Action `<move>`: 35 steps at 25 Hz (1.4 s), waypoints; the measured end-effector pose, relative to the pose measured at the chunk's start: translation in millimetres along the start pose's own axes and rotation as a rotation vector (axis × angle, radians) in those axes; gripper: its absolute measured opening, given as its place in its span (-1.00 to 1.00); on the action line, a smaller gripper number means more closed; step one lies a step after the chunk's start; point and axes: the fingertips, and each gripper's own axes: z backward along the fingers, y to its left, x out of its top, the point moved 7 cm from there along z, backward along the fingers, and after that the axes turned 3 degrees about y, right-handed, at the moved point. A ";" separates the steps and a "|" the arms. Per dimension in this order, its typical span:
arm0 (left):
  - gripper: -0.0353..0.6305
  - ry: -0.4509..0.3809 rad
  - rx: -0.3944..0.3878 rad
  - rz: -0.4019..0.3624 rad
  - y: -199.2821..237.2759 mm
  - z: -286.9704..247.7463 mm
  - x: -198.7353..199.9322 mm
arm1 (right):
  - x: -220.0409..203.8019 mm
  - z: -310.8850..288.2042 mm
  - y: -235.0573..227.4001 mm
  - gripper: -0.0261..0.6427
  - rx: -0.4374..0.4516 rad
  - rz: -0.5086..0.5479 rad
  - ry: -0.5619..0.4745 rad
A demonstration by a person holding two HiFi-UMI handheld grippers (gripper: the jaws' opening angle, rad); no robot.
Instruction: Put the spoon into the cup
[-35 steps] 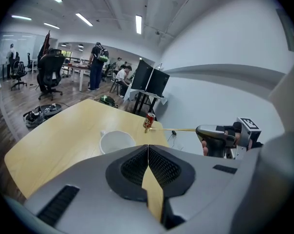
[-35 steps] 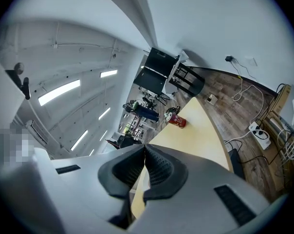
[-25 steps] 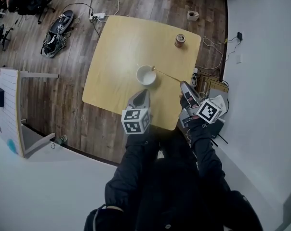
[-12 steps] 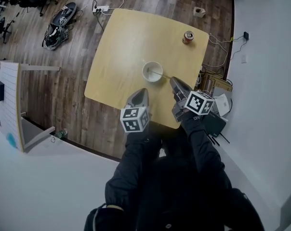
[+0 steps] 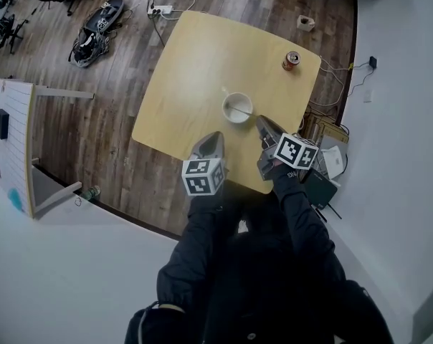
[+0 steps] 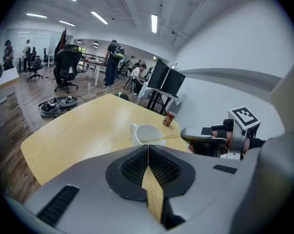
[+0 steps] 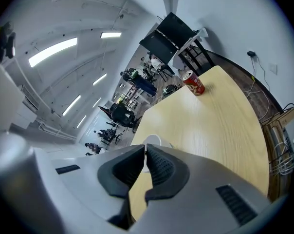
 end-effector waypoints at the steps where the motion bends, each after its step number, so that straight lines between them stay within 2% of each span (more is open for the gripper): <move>1: -0.79 0.000 0.003 0.002 1.3 1.2 -0.6 | 0.3 0.3 -0.3 -0.84 -0.003 -0.004 -0.001; 2: -0.79 0.000 0.006 0.006 2.0 2.4 -1.2 | 0.1 1.0 -1.0 -0.74 -0.004 -0.012 0.001; 3: -0.79 0.000 0.008 0.010 1.8 4.0 -1.2 | -0.4 2.3 -1.9 -0.52 -0.005 -0.022 0.006; 4: -0.79 -0.001 0.009 0.013 1.1 5.9 -0.5 | -0.6 4.3 -2.3 -0.43 -0.007 -0.028 0.009; 7: -0.79 -0.007 0.002 0.016 -2.6 13.7 3.7 | 0.3 14.7 2.4 -0.32 -0.018 -0.013 0.006; 11: -0.79 -0.039 -0.017 0.003 -12.9 26.9 16.2 | 7.2 37.5 21.7 -0.28 -0.037 0.090 -0.015; 14: -0.79 -0.068 -0.033 -0.010 -26.8 37.2 28.1 | 19.7 60.9 43.4 -0.36 -0.058 0.198 -0.060; 19: -0.79 -0.126 -0.065 -0.058 -54.8 59.8 51.8 | 37.7 98.9 93.3 -0.82 -0.062 0.396 -0.138; 23: -0.79 -0.181 -0.090 -0.113 -78.0 75.2 71.2 | 45.8 120.3 129.9 -0.85 -0.044 0.535 -0.165; 27: -0.79 -0.229 -0.105 -0.179 -99.6 89.5 86.7 | 50.8 139.2 157.3 -0.86 -0.028 0.624 -0.202; 31: -0.79 -0.264 -0.108 -0.241 -115.3 100.7 96.3 | 55.2 150.9 173.2 -0.86 -0.019 0.682 -0.244; 35: -0.79 -0.290 -0.108 -0.269 -125.6 108.5 100.1 | 57.6 158.3 180.2 -0.86 -0.018 0.704 -0.272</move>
